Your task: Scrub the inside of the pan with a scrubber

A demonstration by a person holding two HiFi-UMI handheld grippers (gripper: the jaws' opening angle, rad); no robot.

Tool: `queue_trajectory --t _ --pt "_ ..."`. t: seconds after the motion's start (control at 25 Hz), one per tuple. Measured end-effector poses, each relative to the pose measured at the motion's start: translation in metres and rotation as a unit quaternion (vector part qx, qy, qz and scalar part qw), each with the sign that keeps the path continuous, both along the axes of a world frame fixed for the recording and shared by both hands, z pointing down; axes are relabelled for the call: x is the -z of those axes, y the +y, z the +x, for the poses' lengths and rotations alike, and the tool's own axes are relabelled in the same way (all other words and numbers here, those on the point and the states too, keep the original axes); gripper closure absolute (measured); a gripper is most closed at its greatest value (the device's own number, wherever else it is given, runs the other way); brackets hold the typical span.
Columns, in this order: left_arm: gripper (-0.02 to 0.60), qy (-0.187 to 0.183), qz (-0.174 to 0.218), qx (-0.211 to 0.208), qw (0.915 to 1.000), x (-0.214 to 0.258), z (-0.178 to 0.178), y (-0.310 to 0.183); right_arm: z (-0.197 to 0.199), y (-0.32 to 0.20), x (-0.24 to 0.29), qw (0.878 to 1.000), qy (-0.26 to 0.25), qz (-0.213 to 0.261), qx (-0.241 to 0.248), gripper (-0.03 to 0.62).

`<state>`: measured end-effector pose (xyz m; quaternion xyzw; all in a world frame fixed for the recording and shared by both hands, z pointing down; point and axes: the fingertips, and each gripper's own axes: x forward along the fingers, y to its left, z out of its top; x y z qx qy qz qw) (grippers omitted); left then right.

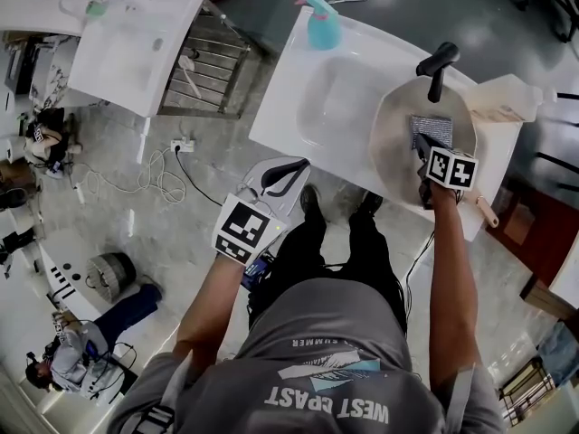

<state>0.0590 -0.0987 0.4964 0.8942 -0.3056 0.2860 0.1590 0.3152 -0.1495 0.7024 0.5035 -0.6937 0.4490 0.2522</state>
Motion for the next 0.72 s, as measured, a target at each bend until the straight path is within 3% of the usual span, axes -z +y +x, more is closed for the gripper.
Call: queue_trajectory --t 0.72 --pt "0.58 -0.023 -0.004 -0.033 0.9992 -0.012 0.008 0.008 -0.011 0.014 0.001 1.0 -0.02 -0.015 -0.009 0.577"
